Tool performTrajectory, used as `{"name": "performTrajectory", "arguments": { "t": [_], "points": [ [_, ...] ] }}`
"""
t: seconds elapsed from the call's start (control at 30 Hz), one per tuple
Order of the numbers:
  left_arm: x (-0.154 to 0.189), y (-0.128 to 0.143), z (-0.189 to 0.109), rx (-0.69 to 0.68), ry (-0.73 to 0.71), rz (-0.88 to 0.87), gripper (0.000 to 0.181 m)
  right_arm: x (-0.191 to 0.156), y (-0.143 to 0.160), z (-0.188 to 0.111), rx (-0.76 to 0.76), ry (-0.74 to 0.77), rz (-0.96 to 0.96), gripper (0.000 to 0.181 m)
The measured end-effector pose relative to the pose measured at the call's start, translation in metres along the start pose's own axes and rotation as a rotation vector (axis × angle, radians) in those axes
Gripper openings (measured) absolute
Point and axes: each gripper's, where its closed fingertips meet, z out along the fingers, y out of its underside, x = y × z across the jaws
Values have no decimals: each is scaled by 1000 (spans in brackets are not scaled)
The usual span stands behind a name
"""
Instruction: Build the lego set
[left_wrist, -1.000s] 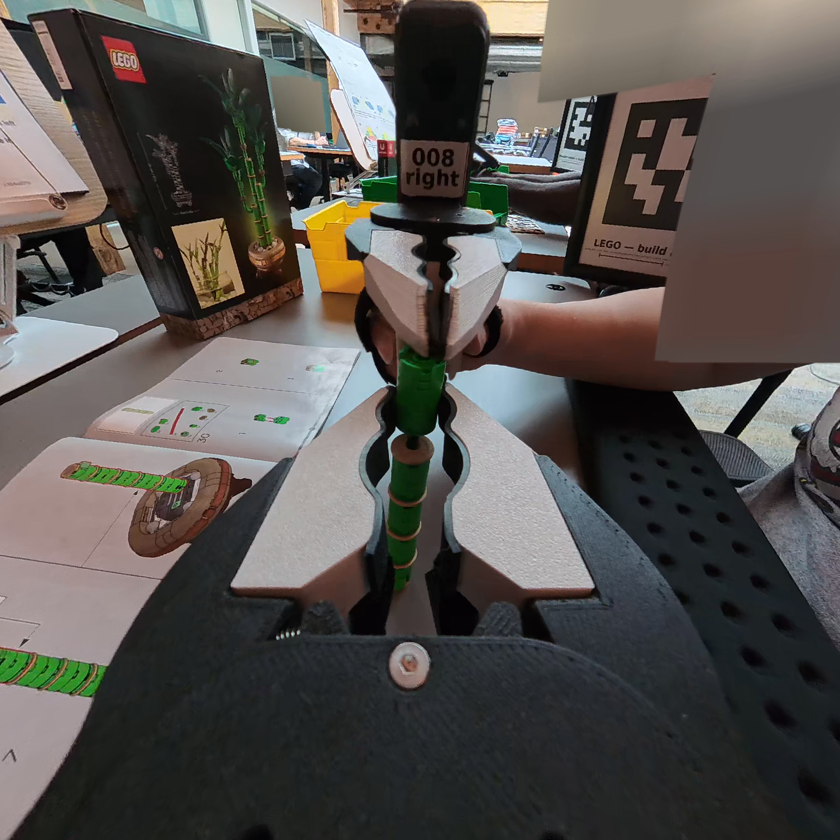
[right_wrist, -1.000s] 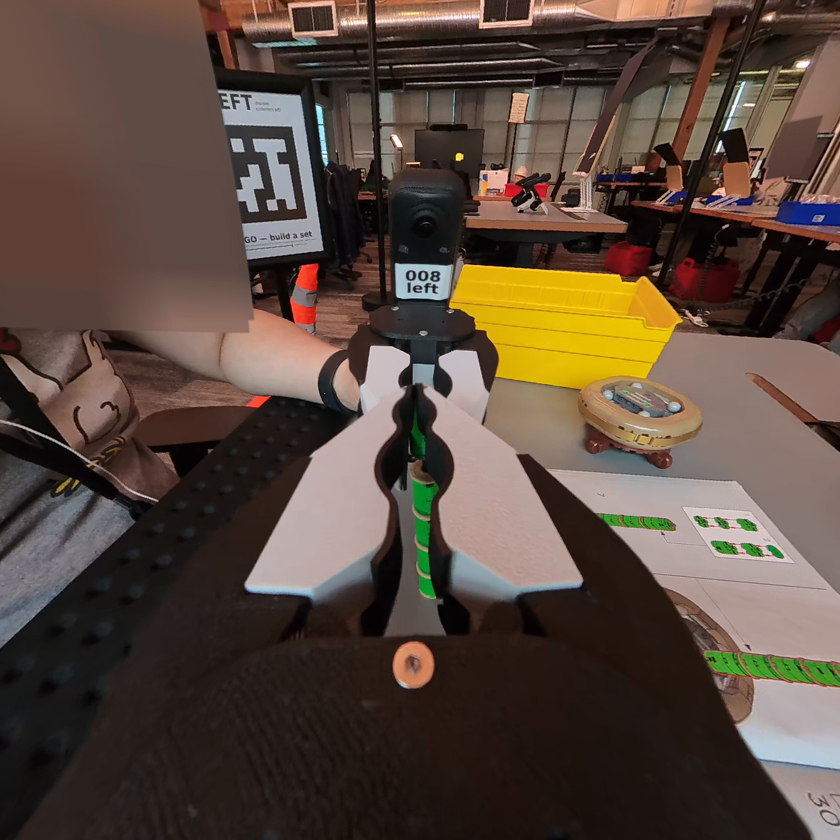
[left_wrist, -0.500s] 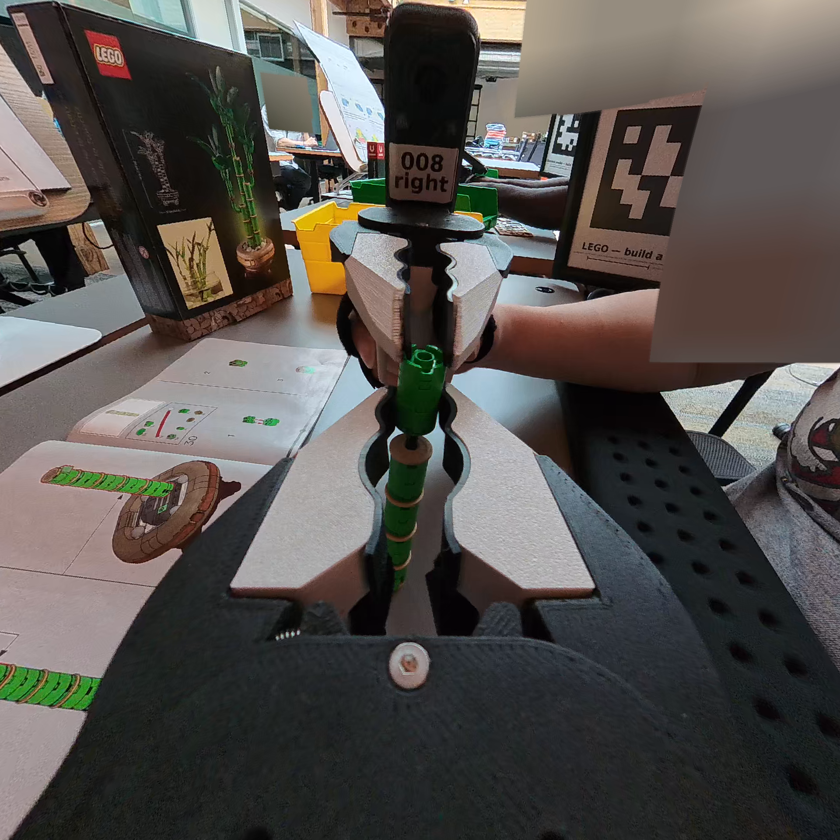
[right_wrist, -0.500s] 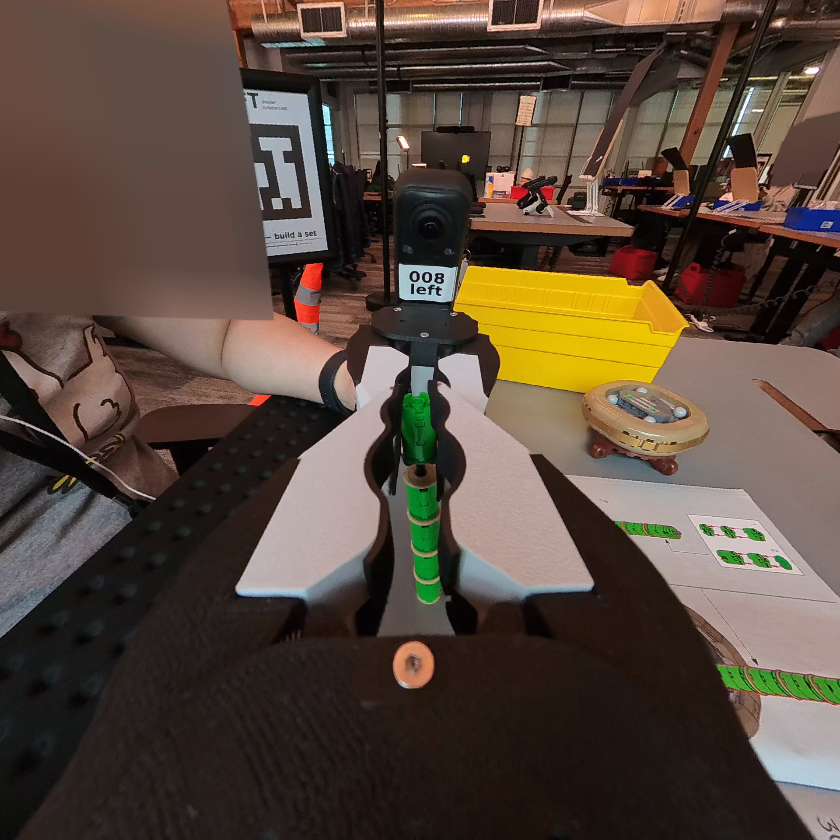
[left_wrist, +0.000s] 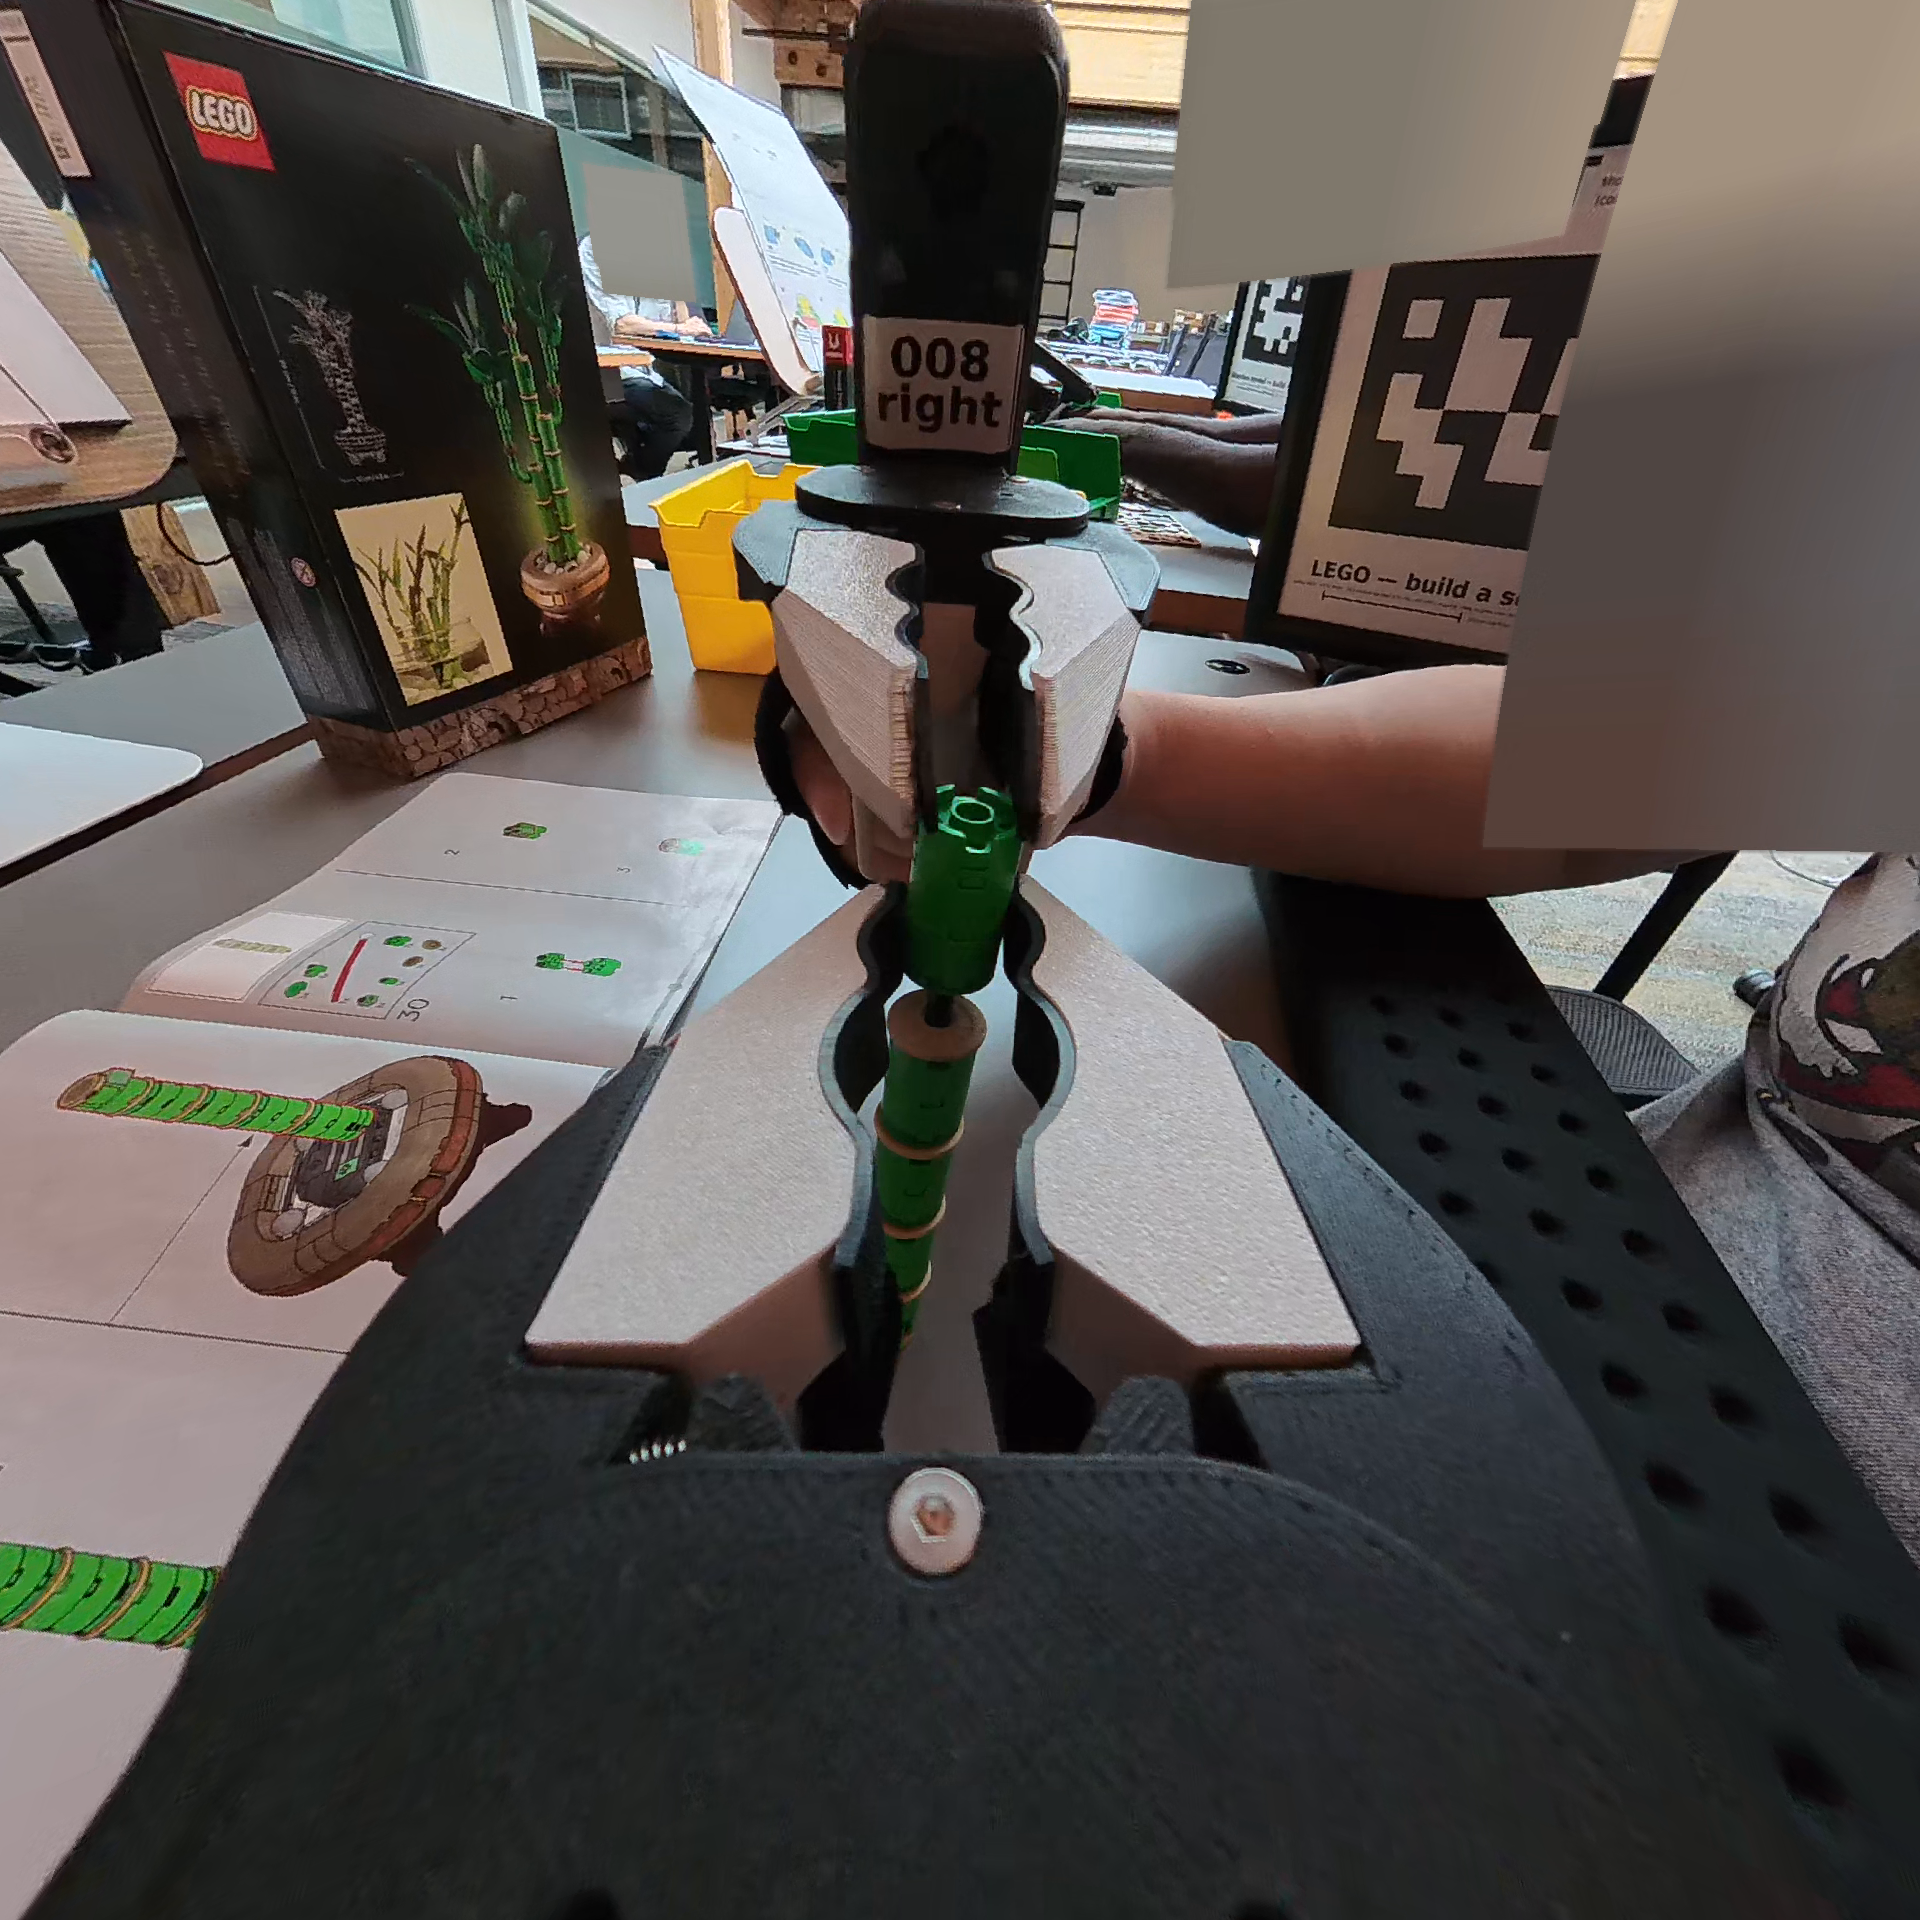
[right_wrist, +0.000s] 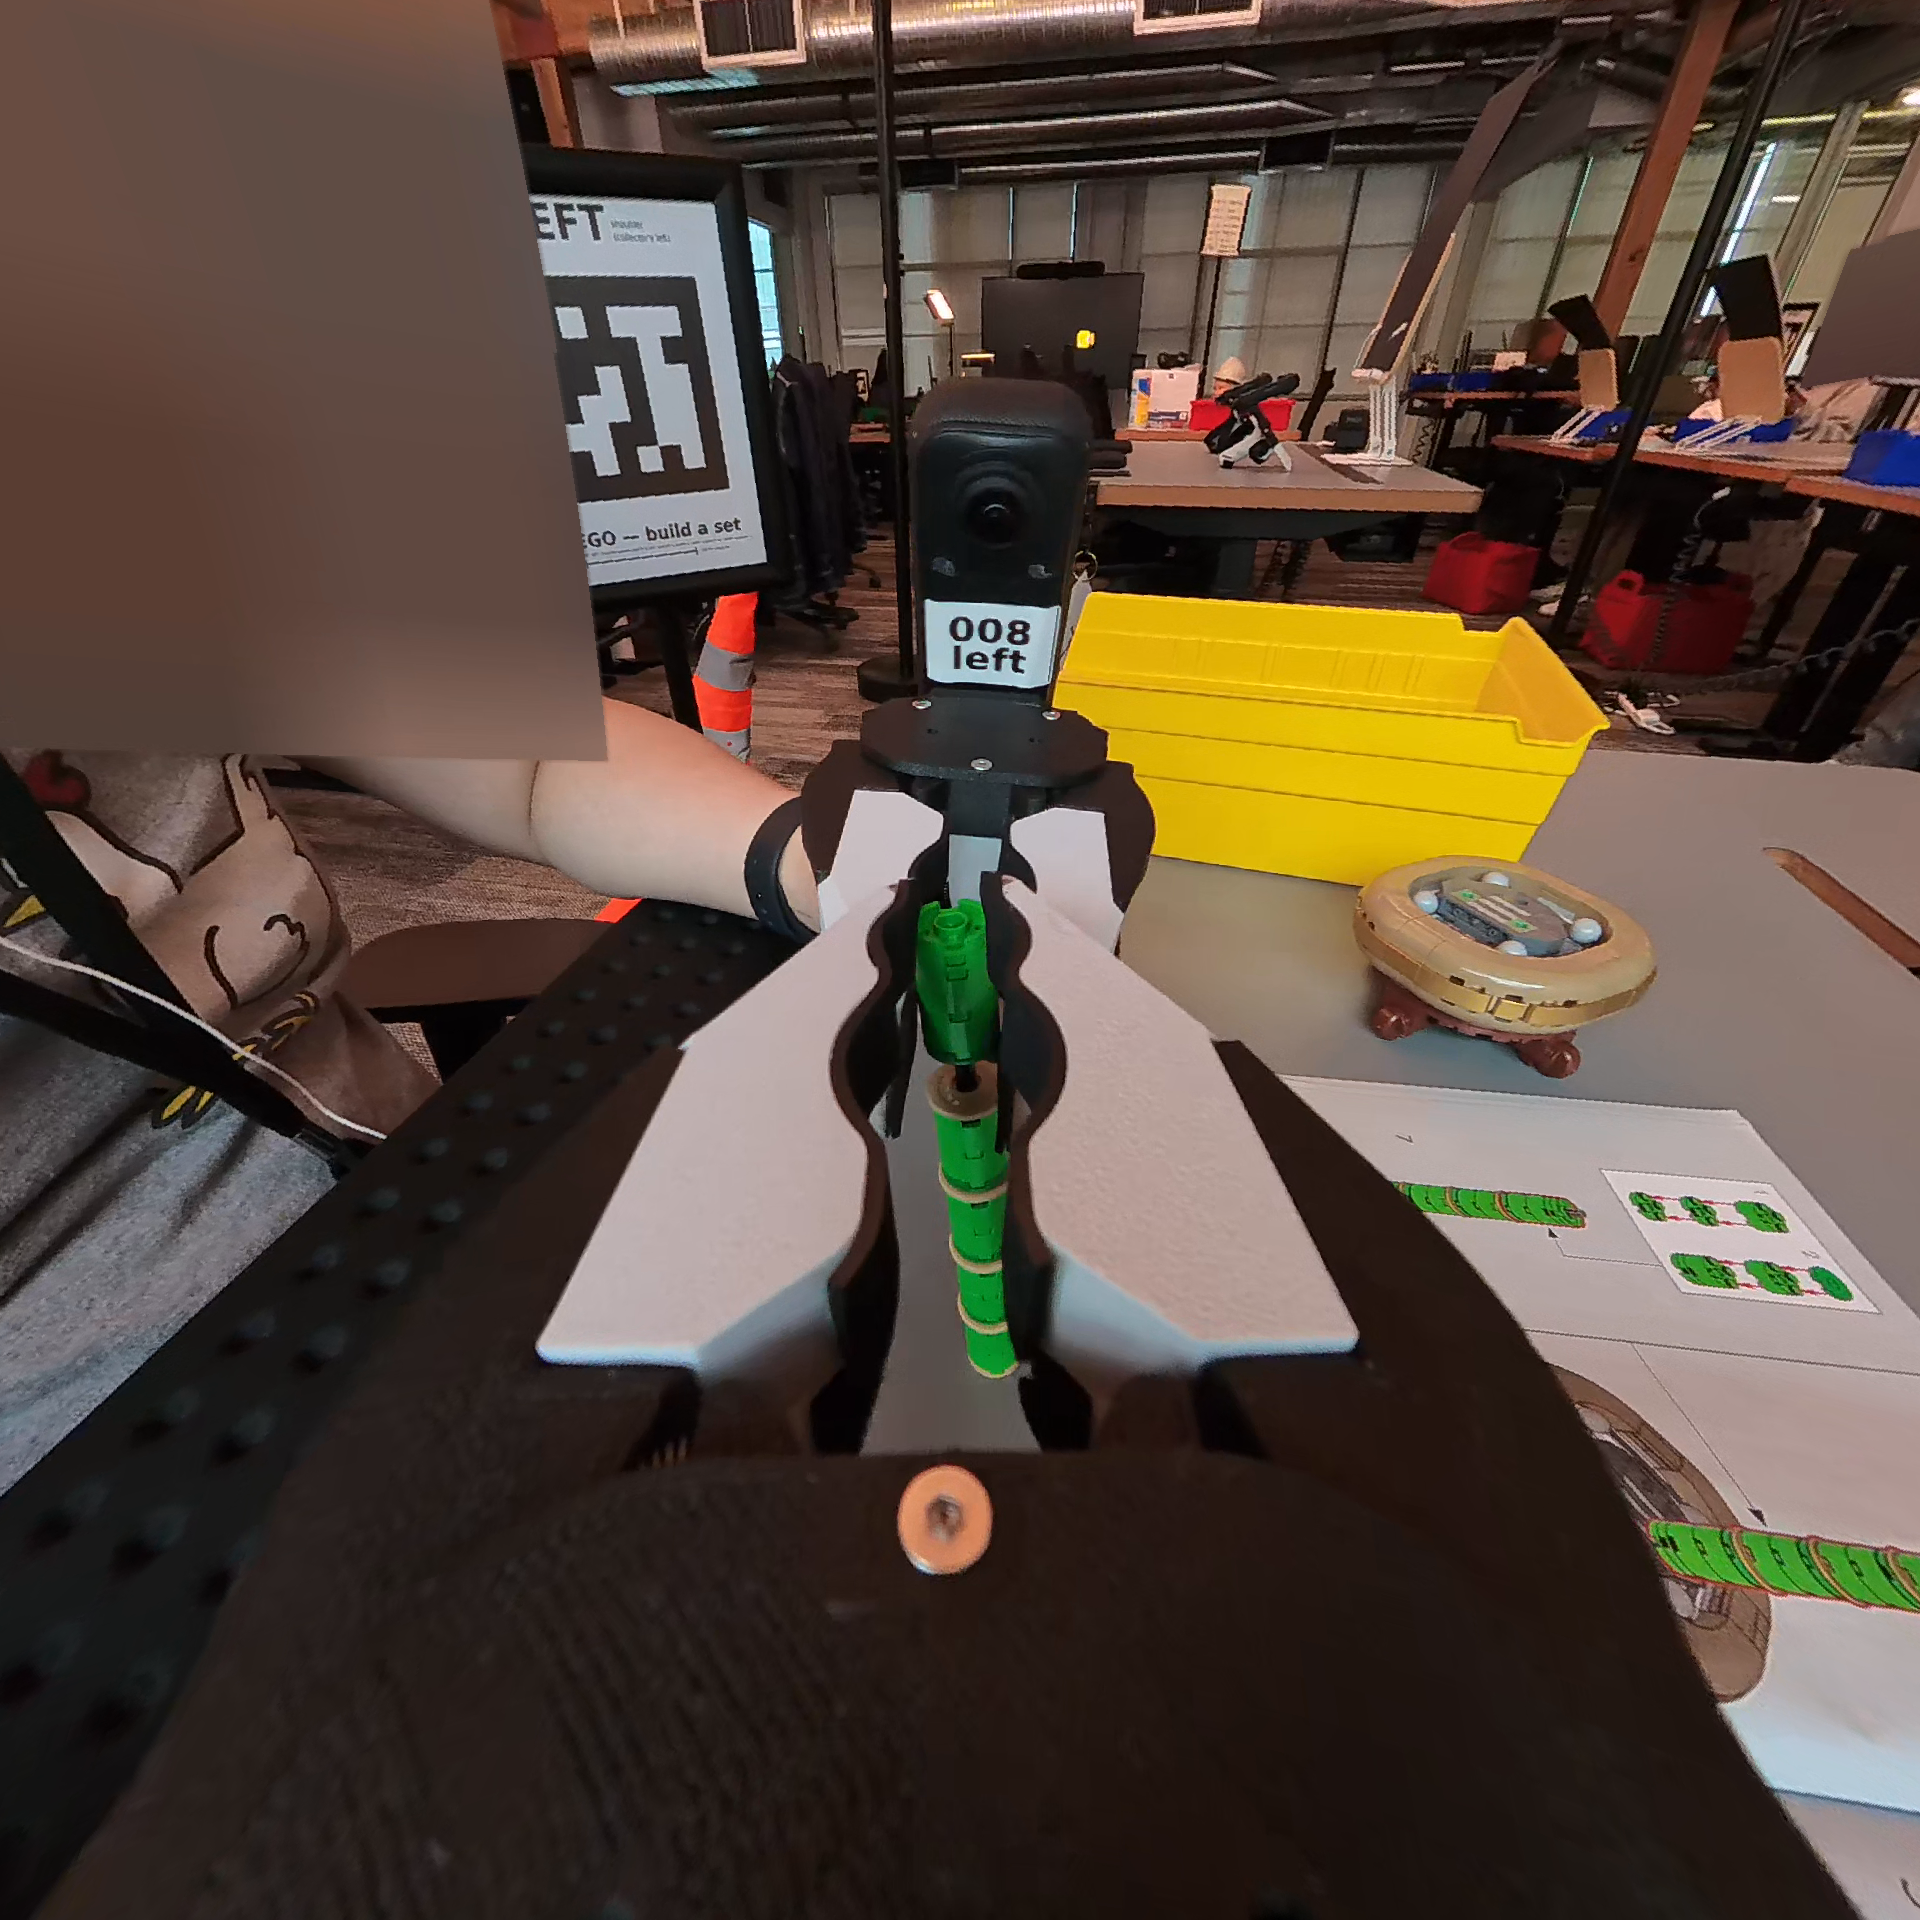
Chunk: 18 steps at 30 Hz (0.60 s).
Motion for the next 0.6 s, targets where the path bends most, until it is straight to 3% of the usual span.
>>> {"name": "performTrajectory", "arguments": {
  "t": [0.6],
  "points": [
    [3, 1, 1, -2, 18, 1, 18, -8, 0, 0, 1, -11, -80, 5]
  ]
}}
